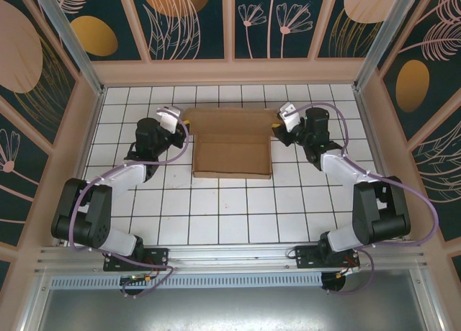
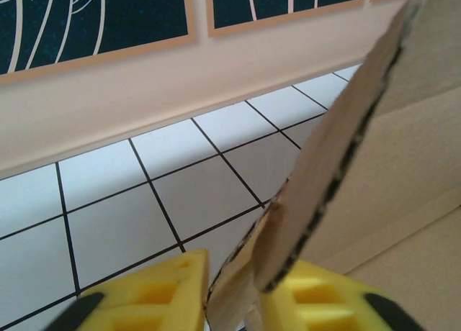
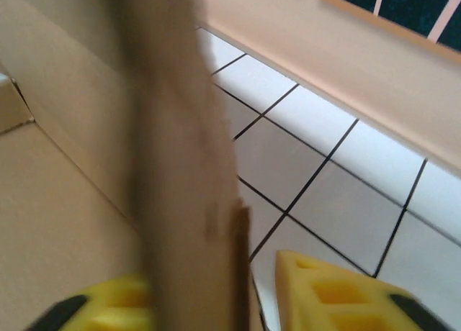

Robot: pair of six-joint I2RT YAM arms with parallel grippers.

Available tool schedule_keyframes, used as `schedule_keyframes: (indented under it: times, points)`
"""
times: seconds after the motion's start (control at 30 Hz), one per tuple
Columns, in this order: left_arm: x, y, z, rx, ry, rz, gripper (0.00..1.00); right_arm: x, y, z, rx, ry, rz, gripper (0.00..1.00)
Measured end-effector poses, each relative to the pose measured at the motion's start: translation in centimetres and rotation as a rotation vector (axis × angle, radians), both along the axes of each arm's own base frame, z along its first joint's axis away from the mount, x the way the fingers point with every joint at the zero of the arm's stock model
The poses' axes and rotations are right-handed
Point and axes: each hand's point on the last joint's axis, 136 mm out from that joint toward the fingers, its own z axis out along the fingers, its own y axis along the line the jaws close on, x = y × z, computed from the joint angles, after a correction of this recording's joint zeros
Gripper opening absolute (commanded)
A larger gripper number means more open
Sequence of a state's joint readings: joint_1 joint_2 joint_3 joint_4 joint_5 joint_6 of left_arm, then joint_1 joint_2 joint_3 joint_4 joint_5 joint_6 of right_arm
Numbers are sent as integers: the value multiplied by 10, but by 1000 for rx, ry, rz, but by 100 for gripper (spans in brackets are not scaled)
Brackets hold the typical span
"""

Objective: Fold the paper box

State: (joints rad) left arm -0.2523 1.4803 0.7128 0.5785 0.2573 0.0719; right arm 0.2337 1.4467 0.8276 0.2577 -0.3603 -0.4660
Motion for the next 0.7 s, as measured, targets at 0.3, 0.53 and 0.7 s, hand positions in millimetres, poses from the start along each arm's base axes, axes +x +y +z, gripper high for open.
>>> schedule_keyframes:
  times: [0.3,0.53,0.7]
  points:
    - [-4,-8,4,-78,22,-31,0,-9,10,9,60,9,-1,0]
    - [-18,-12,1,-232,38,36,0,-21,26,6,184,-5,-125,0]
    - [-20,-16,5,-327,45,89,0,-11,30,10,299,-38,-299,0]
